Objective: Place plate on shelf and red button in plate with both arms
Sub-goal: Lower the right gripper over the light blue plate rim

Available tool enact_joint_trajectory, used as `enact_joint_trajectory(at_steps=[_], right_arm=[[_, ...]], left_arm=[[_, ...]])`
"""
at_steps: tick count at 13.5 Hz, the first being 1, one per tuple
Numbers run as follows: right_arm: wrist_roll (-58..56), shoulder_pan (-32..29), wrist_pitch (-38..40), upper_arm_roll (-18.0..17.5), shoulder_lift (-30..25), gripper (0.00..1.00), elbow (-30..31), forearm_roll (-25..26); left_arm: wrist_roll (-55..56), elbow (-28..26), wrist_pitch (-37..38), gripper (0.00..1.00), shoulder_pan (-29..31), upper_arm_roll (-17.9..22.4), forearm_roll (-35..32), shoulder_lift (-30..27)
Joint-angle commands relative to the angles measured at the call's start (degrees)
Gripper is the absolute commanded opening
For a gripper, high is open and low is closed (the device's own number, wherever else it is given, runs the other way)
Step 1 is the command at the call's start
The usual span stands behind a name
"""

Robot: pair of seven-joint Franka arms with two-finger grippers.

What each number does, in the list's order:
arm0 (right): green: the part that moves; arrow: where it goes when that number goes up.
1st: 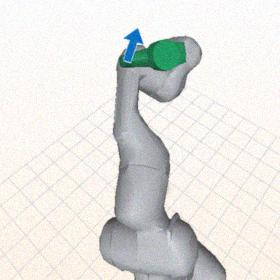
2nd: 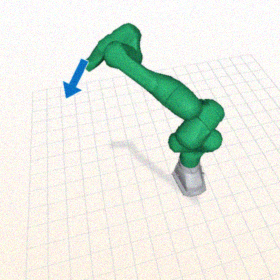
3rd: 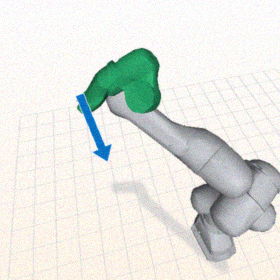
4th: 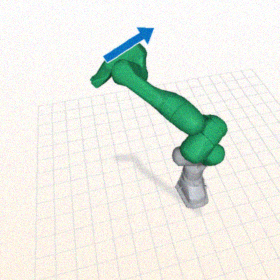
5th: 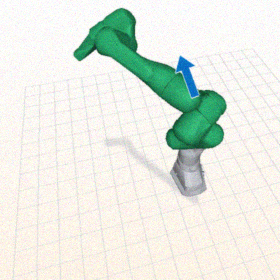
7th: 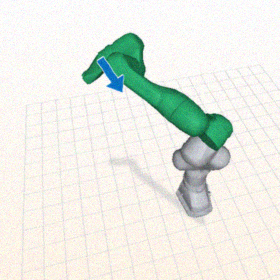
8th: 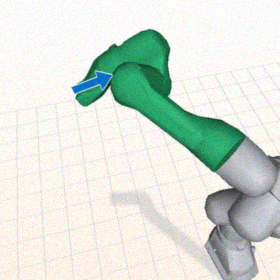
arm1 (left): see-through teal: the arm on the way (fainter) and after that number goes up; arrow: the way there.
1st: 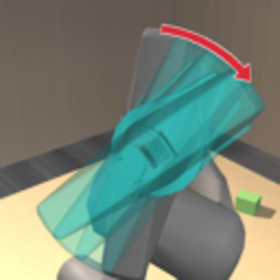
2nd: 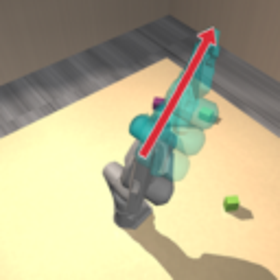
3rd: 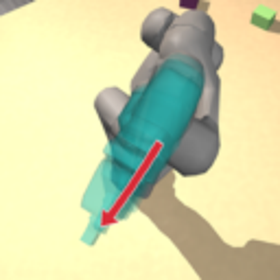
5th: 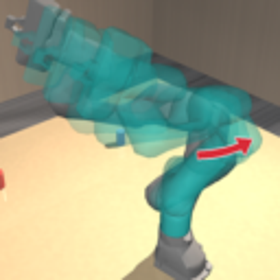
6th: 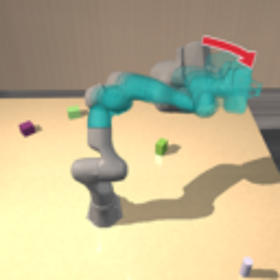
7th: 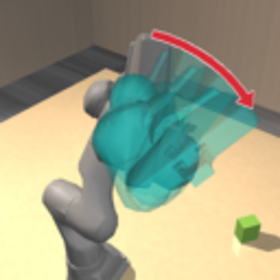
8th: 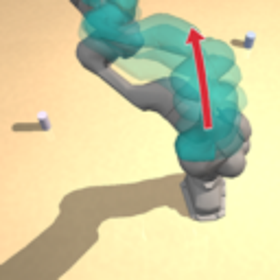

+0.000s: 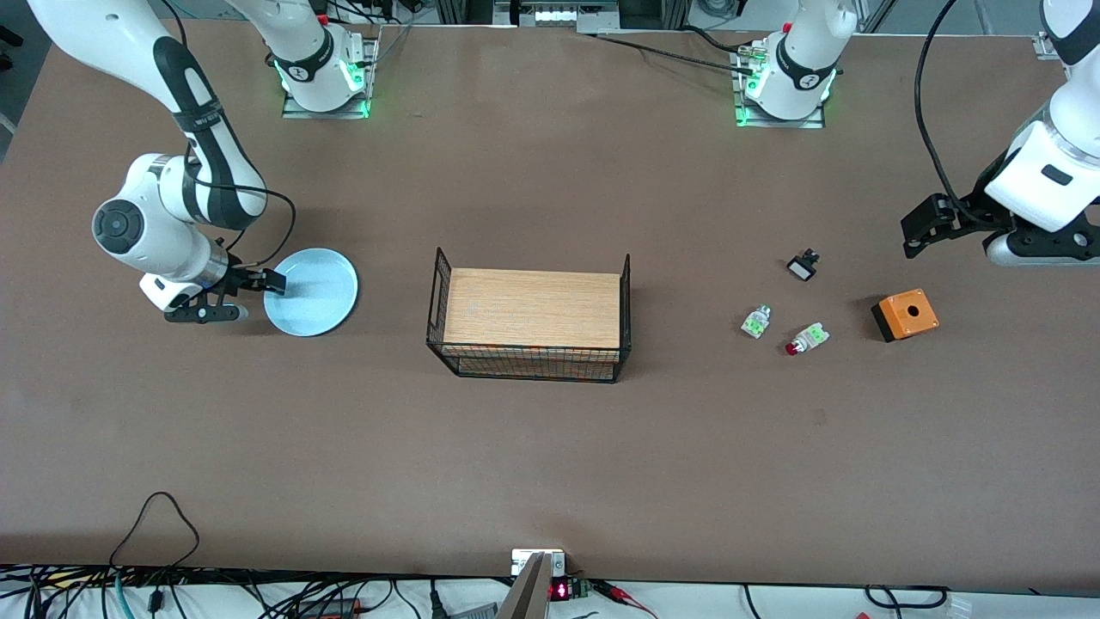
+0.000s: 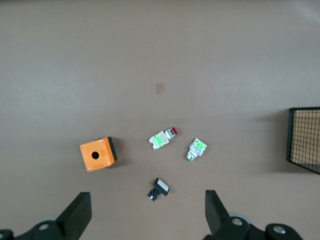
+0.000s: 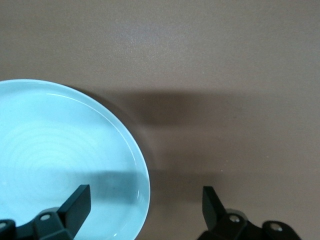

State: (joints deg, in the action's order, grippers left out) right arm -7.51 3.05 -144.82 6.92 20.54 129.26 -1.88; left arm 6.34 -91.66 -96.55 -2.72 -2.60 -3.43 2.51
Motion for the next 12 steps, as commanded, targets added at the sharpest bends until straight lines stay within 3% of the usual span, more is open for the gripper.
enact_joint_trajectory(at_steps=[1, 2, 4, 5, 6, 8, 12], right_arm=[[-0.1, 0.6, -2.8, -0.2, 1.8, 0.96, -0.2, 0.5], [-0.1, 0.7, -3.0, -0.3, 1.8, 0.94, -0.2, 0.5], [-0.1, 0.9, -3.0, -0.2, 2.3, 0.68, -0.2, 0.4], [-0.1, 1.0, -3.0, -0.2, 2.4, 0.41, -0.2, 0.4], [-0.2, 1.0, -3.0, -0.2, 2.4, 0.23, -0.2, 0.4], [-0.7, 1.1, -2.6, -0.2, 2.0, 0.00, -0.2, 0.5], [1.8, 1.1, 0.0, -0.2, 0.6, 0.00, -0.3, 0.4]], left_arm=[[-0.3, 0.5, 1.8, 1.00, -0.2, -0.5, 0.3, 1.3], [-0.4, 0.9, 1.5, 1.00, -0.1, -0.5, 0.3, 2.8], [-0.4, 1.8, 1.5, 1.00, -0.3, -0.5, 0.3, 3.9], [-0.4, 1.9, 1.5, 1.00, -0.3, -0.5, 0.3, 4.0], [-0.5, 1.8, 1.5, 1.00, 0.0, -0.5, 0.5, 4.1], [-1.0, 2.2, 1.3, 1.00, -0.1, -0.5, 1.1, 4.3], [-1.0, 3.5, 1.8, 1.00, 0.2, -0.5, 1.2, 5.4]])
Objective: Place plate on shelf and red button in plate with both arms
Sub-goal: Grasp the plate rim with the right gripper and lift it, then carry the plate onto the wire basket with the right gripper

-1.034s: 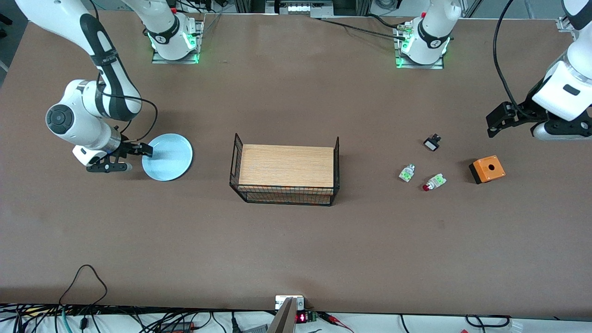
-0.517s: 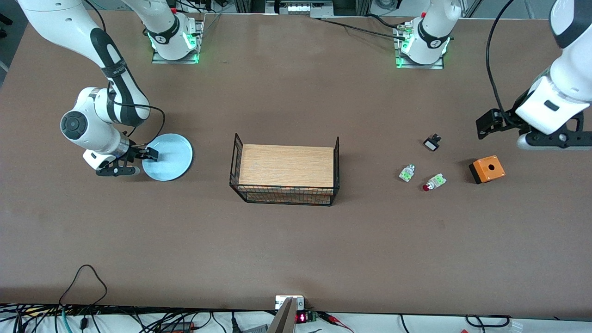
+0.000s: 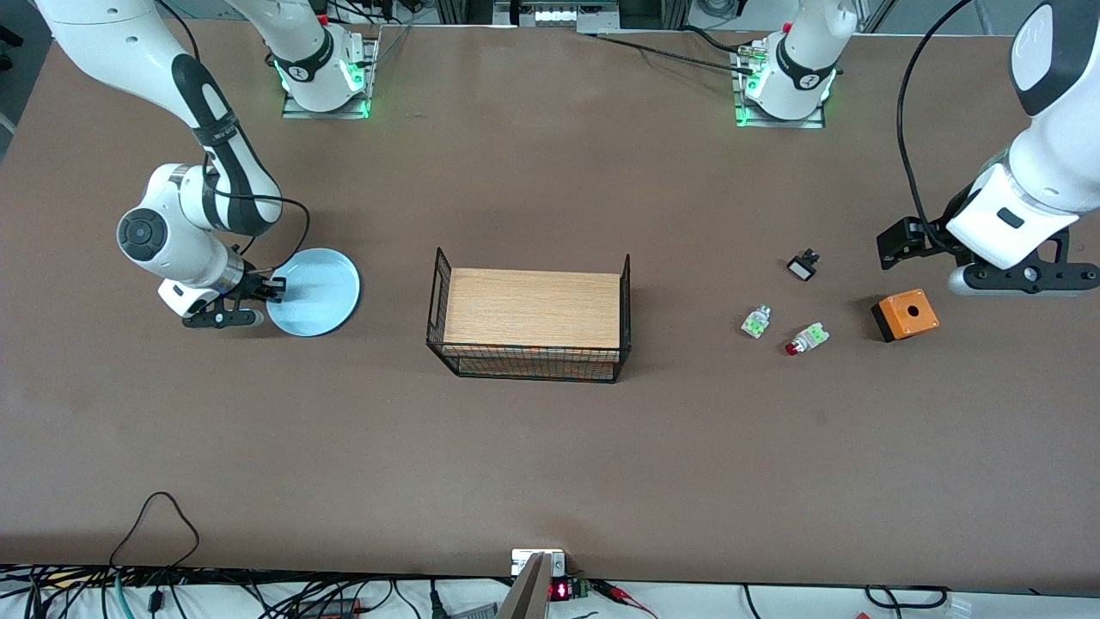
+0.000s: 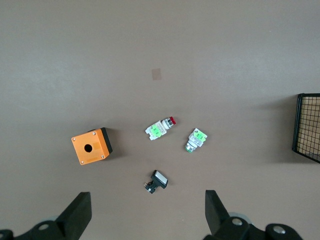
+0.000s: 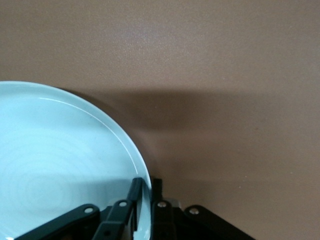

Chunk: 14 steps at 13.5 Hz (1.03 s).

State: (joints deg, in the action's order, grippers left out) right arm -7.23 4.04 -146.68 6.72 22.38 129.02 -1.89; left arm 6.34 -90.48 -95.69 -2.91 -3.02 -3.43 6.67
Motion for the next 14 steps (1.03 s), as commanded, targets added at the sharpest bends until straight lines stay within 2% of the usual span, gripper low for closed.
enact_joint_trajectory(at_steps=[1, 4, 6, 9, 13, 14], right_arm=[[1.5, 0.1, 4.4, -0.1, -2.1, 0.00, -0.4, 0.4], [1.4, 0.0, 8.9, -0.1, -5.4, 0.00, -1.6, 0.4], [1.3, -0.2, 17.5, 0.0, -8.6, 0.00, -4.7, -0.6], [2.8, 0.1, 31.3, 0.0, -11.7, 0.00, -13.4, -4.0], [7.8, 1.4, 48.9, -0.2, -14.2, 0.00, -25.8, -4.7], [10.4, 1.9, 52.9, -0.1, -14.5, 0.00, -29.3, -7.9]], left_arm=[[-0.8, 2.3, 0.9, 1.00, 0.3, -0.1, 1.1, 1.2], [-0.5, 2.3, 2.1, 1.00, 0.4, -0.1, 1.1, 1.2], [-0.1, 2.3, 2.3, 1.00, 0.2, -0.1, 1.2, 0.8], [-0.1, 2.3, 3.8, 1.00, 0.1, -0.1, 1.1, 0.8], [-0.1, 2.3, 3.9, 1.00, 0.0, -0.1, 1.1, 0.8], [-0.1, 2.3, 3.9, 1.00, -0.2, -0.1, 1.1, 0.7]])
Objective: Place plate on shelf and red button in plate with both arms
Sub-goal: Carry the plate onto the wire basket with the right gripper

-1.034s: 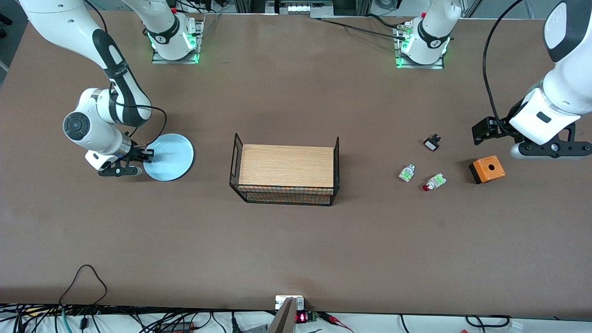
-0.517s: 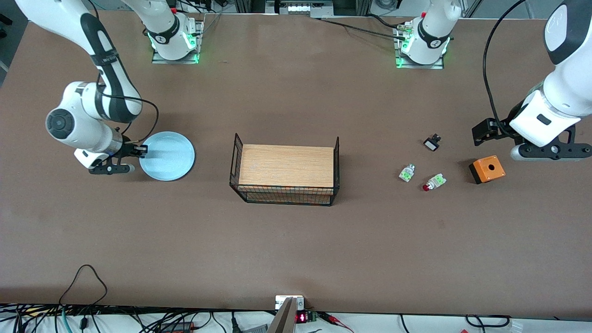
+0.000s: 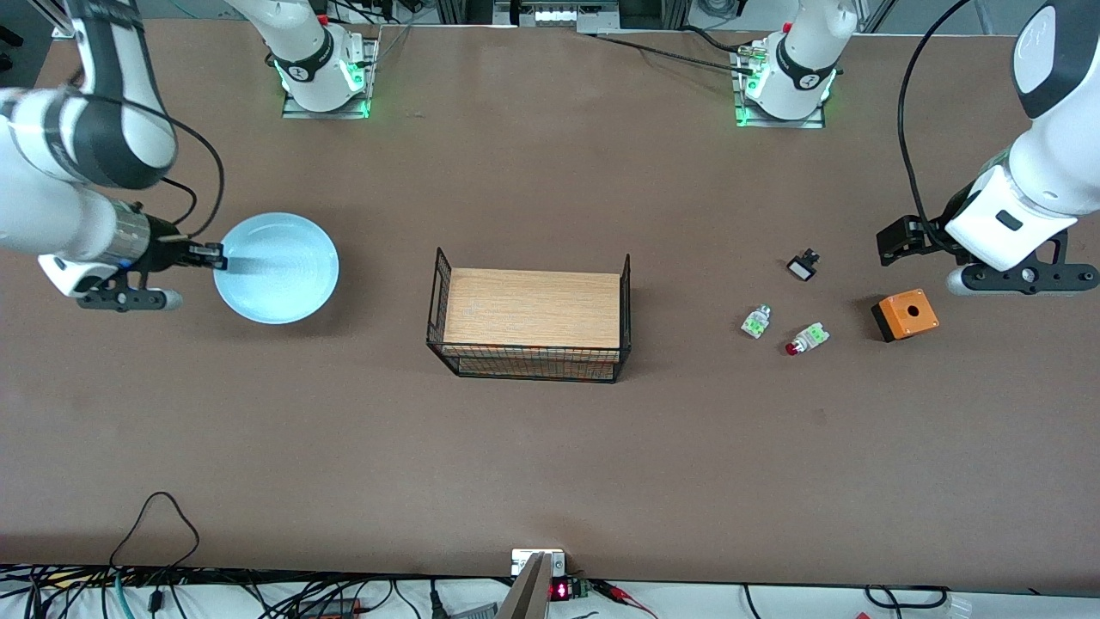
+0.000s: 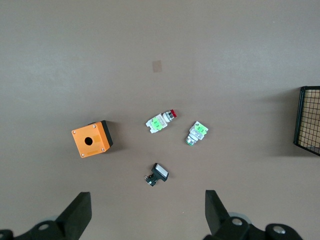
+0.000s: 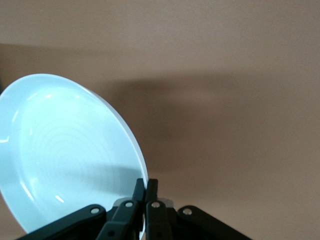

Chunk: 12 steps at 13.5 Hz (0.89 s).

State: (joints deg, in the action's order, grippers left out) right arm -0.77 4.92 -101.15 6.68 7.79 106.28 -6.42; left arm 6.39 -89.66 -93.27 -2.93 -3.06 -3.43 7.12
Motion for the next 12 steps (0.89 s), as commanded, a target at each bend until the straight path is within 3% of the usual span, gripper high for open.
enact_joint_trajectory(at_steps=[1, 3, 6, 12], right_arm=[[7.0, 1.4, 10.8, -0.1, 0.0, 0.00, -9.8, -6.9], [15.5, 3.0, 15.3, -0.3, 0.1, 0.00, -14.2, -9.4], [31.1, 9.8, 15.1, -1.4, 0.1, 0.00, -16.9, -9.8], [61.7, 25.4, 6.8, -2.8, 2.4, 0.00, -17.2, -9.6]], left_arm=[[-0.1, 1.5, 1.6, 1.00, -0.2, -0.2, 1.1, 0.2], [-0.1, 1.5, 1.8, 1.00, -0.2, -0.3, 1.1, 0.2], [-0.1, 1.5, 1.9, 1.00, -0.2, -0.3, 1.1, 0.2], [-0.1, 1.5, 1.9, 1.00, -0.2, -0.3, 1.1, 0.2]])
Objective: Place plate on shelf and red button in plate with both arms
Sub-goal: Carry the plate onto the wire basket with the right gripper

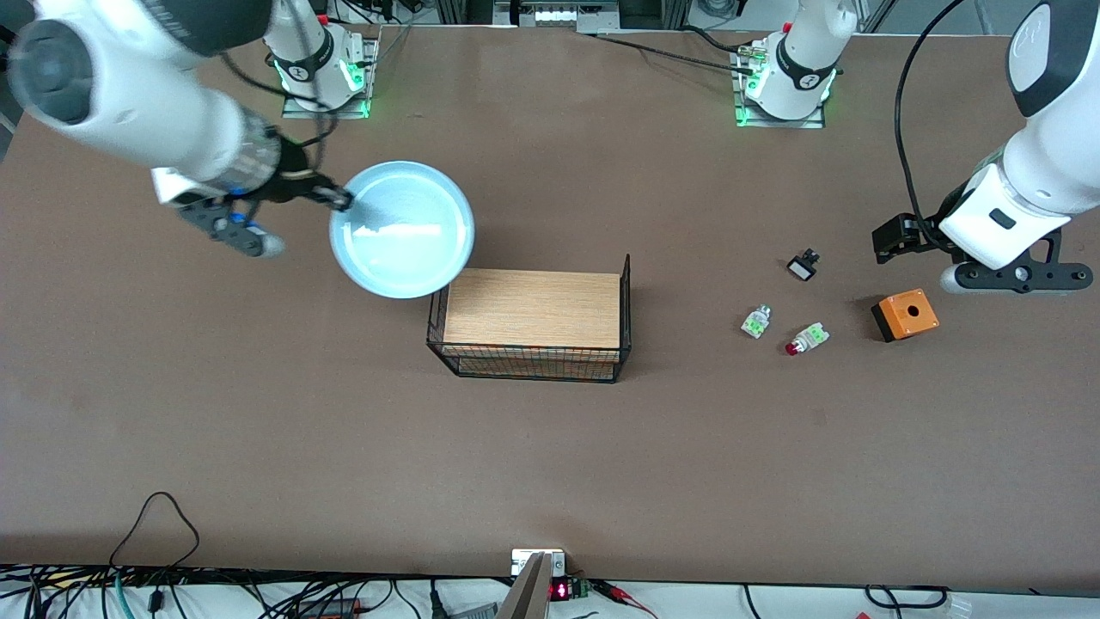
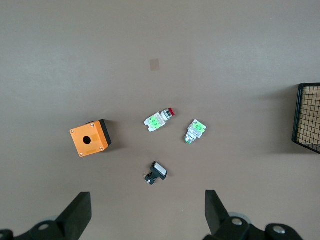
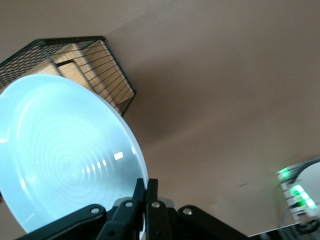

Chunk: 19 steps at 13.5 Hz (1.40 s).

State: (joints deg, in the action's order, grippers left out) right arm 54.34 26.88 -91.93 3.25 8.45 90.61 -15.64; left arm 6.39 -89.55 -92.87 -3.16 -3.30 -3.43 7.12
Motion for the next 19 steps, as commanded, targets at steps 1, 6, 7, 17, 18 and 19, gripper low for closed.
enact_joint_trajectory(at_steps=[1, 6, 7, 17, 18, 19], right_arm=[[9.4, 5.5, -4.8, 0.6, 2.9, 0.00, -1.5, -0.4], [17.5, 11.3, -14.7, 0.7, 8.5, 0.00, -1.5, -0.2], [18.0, 11.9, -16.0, 0.7, 9.5, 0.00, -1.5, 0.0], [18.3, 12.4, -25.6, 1.1, 16.7, 0.00, -1.3, 0.4], [18.2, 12.2, -25.7, 1.1, 17.2, 0.00, -1.3, 0.5], [18.2, 12.2, -25.7, 1.1, 17.5, 0.00, -1.2, 0.5]], left_arm=[[-0.1, 1.4, 1.5, 1.00, 0.0, 0.0, 1.1, 0.2], [-0.1, 1.4, 2.2, 1.00, 0.0, -1.3, 1.1, 0.0], [0.0, 1.4, 3.4, 1.00, 0.0, -1.4, 1.1, 0.0], [0.0, 1.4, 4.0, 1.00, 0.0, -1.9, 1.1, 0.0], [-0.1, 1.5, 3.9, 1.00, 0.0, -2.3, 1.1, 0.0], [-0.1, 1.8, 3.8, 1.00, 0.1, -2.4, 1.1, 0.0]])
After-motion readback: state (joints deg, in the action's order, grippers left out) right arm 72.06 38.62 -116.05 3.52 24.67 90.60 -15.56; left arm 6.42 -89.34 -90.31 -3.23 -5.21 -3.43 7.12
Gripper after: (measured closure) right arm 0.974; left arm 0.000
